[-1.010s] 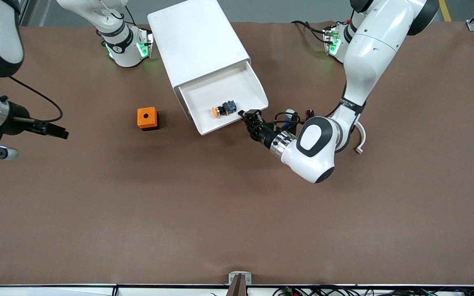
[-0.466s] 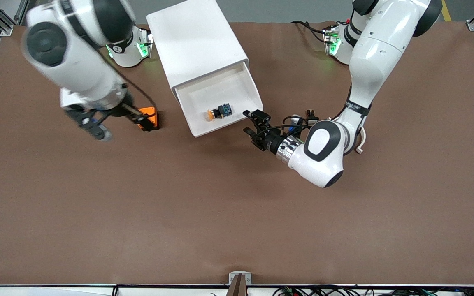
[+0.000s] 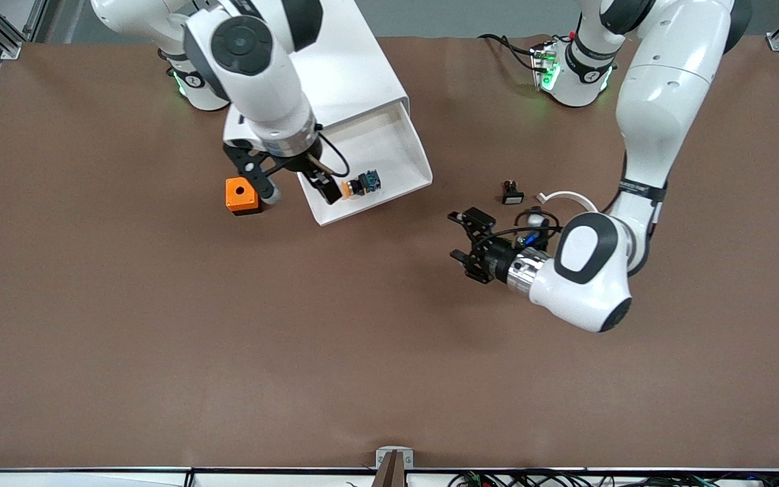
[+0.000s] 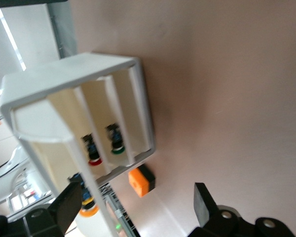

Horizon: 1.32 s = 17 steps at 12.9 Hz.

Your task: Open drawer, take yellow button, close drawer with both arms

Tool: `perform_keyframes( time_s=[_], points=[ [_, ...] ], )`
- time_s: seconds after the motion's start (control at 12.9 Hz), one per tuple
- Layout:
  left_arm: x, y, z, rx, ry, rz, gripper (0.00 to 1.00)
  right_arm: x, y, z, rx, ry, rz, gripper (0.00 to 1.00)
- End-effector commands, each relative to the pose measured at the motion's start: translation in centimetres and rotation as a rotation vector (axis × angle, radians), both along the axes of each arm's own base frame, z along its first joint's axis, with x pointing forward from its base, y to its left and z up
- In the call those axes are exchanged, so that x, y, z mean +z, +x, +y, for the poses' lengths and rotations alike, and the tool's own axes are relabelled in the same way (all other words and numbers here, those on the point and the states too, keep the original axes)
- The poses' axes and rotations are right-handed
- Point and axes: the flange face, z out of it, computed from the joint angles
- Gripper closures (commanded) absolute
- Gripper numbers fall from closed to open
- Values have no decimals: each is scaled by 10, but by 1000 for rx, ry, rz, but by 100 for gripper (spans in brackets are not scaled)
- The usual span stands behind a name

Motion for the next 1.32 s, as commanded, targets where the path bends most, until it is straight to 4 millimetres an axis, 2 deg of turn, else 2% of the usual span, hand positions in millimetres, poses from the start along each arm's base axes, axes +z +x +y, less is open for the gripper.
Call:
perform_keyframes(
  time_s=[0.0,0.23,0.31,0.39,0.47,0.54,0.62,0.78,0.85,0.93,1.01,1.17,1.24],
  points=[
    [11,7,21,-91,-12,-107,0,-23,-12,28,-69,-22,0,0],
    [31,4,34,-200,62,-177,0,-44,-23,50,-115,-36,9,0],
    [45,5,38,-227,89,-221,0,-49,-25,55,-123,-37,9,0],
    [47,6,40,-296,52,-286,0,-53,-27,59,-132,-39,8,0],
    [58,8,45,-350,3,-347,0,-59,-30,63,-127,-47,13,0],
    [86,11,63,-344,-2,-398,0,-64,-33,67,-125,-52,17,0],
    [97,11,70,-346,2,-407,0,-69,-36,71,-129,-60,21,0],
    [99,3,68,-408,19,-389,0,-76,-37,73,-128,-69,27,0],
    [106,2,66,-415,15,-402,0,-76,-39,75,-123,-70,28,0],
    [112,1,66,-425,12,-418,0,-77,-40,76,-121,-71,29,14],
    [119,0,65,-455,10,-445,0,-77,-40,76,-121,-71,29,39],
    [128,-1,73,-577,18,-523,0,-75,-40,75,-118,-72,30,100],
    [137,-3,76,-649,0,-573,0,-76,-39,74,-115,-75,33,100]
  ],
)
